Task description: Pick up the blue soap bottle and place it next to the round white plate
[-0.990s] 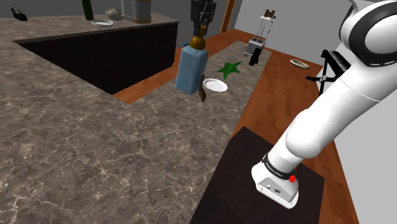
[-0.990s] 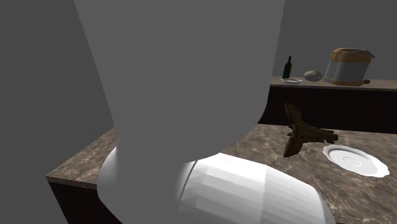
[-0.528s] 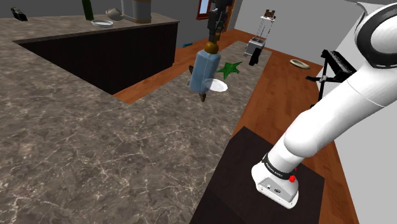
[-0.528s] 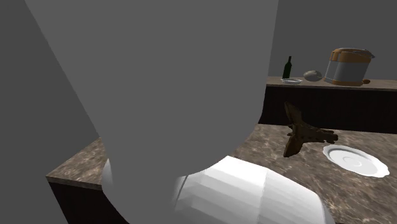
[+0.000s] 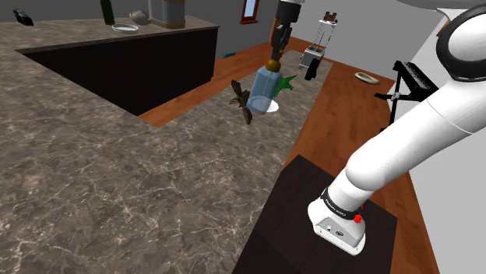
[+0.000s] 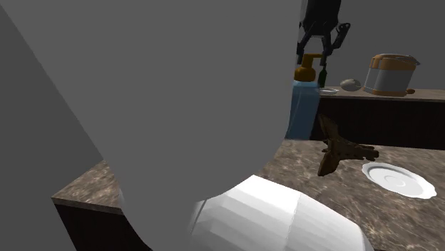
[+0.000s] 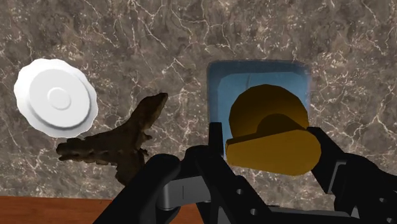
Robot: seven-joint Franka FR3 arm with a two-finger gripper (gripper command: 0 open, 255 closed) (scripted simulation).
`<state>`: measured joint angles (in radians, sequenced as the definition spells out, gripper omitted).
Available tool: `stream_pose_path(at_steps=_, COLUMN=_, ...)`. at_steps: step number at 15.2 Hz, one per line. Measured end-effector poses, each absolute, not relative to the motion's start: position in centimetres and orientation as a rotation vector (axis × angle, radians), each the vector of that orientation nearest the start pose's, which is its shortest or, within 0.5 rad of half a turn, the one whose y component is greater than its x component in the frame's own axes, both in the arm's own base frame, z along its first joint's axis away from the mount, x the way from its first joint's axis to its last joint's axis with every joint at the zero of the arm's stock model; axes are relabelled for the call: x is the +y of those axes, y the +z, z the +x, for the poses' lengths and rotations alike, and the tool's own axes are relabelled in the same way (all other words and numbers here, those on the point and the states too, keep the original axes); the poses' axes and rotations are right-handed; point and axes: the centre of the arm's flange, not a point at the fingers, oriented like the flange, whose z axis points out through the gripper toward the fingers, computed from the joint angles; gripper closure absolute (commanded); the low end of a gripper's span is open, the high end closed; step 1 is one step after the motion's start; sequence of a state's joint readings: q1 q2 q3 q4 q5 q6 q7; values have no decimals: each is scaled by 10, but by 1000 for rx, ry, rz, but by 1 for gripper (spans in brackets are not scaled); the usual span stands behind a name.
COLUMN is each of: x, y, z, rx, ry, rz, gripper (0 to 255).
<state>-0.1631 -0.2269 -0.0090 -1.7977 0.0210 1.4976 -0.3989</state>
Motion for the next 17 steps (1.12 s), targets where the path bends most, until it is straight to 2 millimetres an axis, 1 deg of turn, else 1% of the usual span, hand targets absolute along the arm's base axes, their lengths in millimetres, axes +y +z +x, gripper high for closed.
stream_pose_path(at_steps=1, x=-94, y=624, z=466, rx=-352, ry=98, rz=-3077, gripper=255)
stream_pose_path(at_steps=2, x=-104, y=618, z=465, rx=-352, ry=99, rz=-3077, gripper=255)
stream_pose_path(at_steps=3, x=-118, y=618, z=463, rx=-351, ry=99, rz=-3077, gripper=255)
stream_pose_path(at_steps=4, x=-130, y=614, z=465, rx=-352, ry=98, rz=-3077, gripper=255)
stream_pose_path(at_steps=7, x=-168, y=598, z=461, rx=-352, ry=99, rz=-3077, gripper=255)
stream_pose_path(at_steps=12, x=-228, y=580, z=456, rx=-352, ry=98, rz=-3077, gripper=255)
stream_pose_path(at_steps=15, x=-270, y=568, z=454, rx=-351, ry=98, rz=-3077, gripper=255)
stream_pose_path(at_steps=16, x=-281, y=561, z=453, rx=-352, ry=98, rz=-3077, gripper=255)
stream_pose_path(at_steps=17, x=-293, y=560, z=453, rx=-352, ry=99, rz=-3077, gripper=255)
